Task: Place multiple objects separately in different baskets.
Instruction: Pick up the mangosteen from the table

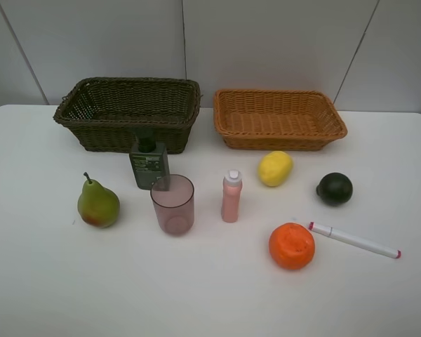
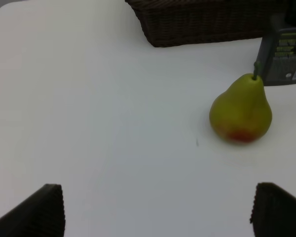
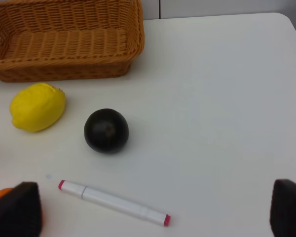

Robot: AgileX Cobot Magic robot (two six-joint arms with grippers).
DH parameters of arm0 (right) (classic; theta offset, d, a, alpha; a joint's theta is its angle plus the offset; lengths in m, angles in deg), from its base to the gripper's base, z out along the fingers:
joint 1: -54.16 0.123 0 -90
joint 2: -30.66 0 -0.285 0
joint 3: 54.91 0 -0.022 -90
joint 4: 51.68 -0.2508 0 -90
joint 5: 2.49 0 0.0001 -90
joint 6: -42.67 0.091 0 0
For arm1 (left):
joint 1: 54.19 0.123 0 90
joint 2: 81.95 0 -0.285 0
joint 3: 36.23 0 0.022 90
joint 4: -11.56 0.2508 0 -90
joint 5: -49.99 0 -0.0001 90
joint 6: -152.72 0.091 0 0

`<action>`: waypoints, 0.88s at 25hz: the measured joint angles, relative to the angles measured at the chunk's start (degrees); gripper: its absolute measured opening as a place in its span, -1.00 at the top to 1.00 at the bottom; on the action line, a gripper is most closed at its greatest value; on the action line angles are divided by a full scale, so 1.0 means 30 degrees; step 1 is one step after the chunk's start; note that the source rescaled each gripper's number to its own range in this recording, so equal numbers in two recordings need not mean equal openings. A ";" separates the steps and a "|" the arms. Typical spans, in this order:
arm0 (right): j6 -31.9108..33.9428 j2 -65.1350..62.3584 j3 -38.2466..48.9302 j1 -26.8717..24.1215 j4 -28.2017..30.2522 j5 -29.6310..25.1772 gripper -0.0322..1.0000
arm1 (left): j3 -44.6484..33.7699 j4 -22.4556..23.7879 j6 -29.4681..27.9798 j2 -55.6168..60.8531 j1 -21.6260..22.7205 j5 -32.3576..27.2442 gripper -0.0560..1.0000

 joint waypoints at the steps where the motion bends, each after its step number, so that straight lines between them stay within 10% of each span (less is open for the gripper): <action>1: 0.0000 0.0000 0.0000 0.0000 0.0000 0.0000 -0.94 | 0.0000 0.0000 0.0000 0.0000 0.0000 0.0000 -1.00; 22: 0.0000 0.0000 0.0000 0.0000 0.0000 0.0000 -0.94 | 0.0000 0.0000 0.0000 0.0000 0.0000 0.0000 -1.00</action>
